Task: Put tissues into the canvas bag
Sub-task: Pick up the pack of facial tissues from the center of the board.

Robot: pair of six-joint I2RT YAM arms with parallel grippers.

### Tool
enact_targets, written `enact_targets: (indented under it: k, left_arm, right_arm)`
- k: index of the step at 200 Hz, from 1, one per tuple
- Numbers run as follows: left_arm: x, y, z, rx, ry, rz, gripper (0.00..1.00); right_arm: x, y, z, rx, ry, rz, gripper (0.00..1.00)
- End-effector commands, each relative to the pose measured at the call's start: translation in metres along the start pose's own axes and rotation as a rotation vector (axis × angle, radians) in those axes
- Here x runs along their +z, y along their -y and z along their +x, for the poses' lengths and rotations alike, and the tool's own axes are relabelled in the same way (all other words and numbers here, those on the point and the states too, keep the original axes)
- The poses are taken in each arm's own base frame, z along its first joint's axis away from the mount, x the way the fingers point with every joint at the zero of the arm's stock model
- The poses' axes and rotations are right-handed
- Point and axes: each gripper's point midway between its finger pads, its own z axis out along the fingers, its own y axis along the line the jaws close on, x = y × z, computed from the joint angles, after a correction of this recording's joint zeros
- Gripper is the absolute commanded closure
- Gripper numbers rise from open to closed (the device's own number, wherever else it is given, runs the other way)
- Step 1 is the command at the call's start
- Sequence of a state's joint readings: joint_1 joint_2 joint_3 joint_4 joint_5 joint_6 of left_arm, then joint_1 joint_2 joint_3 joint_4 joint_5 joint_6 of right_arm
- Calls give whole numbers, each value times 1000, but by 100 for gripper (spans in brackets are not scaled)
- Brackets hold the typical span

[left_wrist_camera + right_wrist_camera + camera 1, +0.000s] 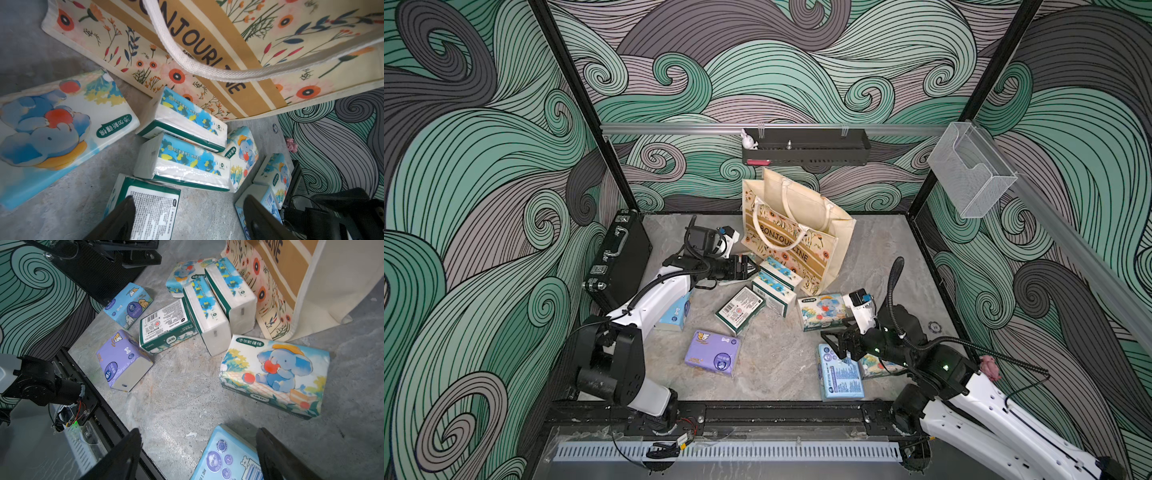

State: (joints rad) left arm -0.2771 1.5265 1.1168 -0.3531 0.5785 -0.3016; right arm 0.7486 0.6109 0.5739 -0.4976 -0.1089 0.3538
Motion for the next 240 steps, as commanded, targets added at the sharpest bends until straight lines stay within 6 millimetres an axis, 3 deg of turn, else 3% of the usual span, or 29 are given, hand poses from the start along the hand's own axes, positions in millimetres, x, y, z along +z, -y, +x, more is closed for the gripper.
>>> enact_targets:
  k: [1, 41, 74, 142, 150, 162, 240]
  left_arm:
    - [3, 11, -1, -52, -66, 49, 18]
    - [9, 2, 2, -64, -116, 6, 19]
    - [8, 0, -1, -59, -108, -6, 19]
    - [23, -16, -1, -159, -124, -52, 21]
    - [24, -16, -1, -165, -126, -49, 19]
    - [25, -15, -2, -165, -124, -41, 2]
    - [31, -26, -5, -139, -108, -86, 1]
  right_arm:
    - [9, 5, 18, 72, -37, 2, 11]
    - [25, -10, 8, -30, 1, -87, 5]
    - [47, -19, 4, -79, -99, -109, 6]
    - [72, -13, -12, -96, -110, -56, 5]
    - [75, -7, -14, -71, -106, -20, 5]
    - [78, -4, -16, -67, -114, 2, 5]
    - [88, -2, -28, -155, -83, 7, 1]
